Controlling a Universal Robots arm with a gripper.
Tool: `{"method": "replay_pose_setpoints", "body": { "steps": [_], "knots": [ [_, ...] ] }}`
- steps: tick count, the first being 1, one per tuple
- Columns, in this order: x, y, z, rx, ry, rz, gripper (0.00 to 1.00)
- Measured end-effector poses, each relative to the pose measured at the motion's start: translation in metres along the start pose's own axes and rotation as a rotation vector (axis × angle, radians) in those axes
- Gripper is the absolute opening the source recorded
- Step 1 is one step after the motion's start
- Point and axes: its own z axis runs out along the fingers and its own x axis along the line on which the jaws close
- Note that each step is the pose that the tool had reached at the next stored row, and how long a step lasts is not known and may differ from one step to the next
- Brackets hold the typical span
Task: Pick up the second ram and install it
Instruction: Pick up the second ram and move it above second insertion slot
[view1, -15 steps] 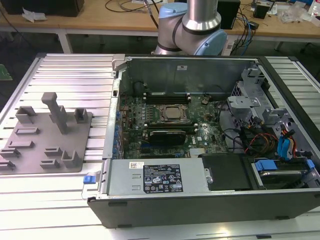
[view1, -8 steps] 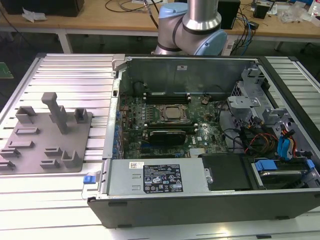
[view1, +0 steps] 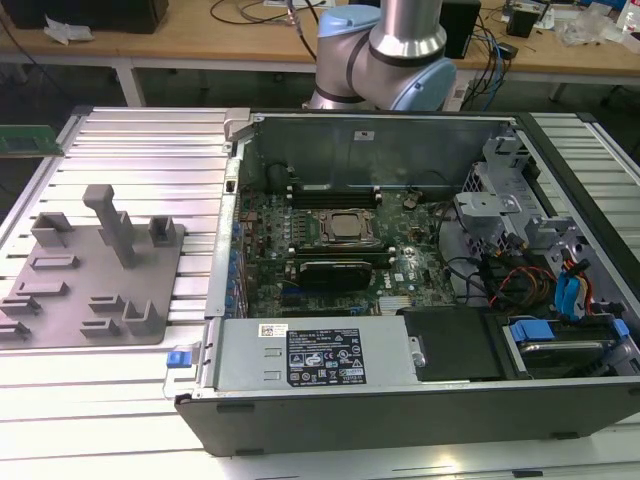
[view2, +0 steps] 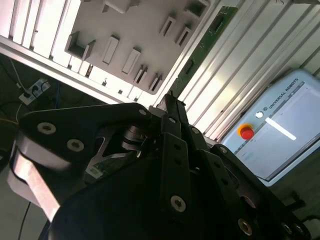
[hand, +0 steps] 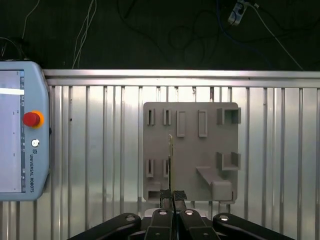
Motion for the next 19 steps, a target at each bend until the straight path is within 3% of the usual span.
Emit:
{"method": "replay_pose_setpoints", "body": {
  "steps": [9, 12, 15, 19],
  "knots": [
    [0.0003, -0.0199, -0.0003, 0.0001, 0.0, 0.0, 0.09],
    [0.0004, -0.0351, -0.0006, 0.0, 0.0, 0.0, 0.09],
    [0.0005, -0.0428, -0.0007, 0.0, 0.0, 0.0, 0.09],
    [0.0008, -0.0628, -0.0009, -0.0001, 0.0001, 0.0, 0.09]
  ]
}}
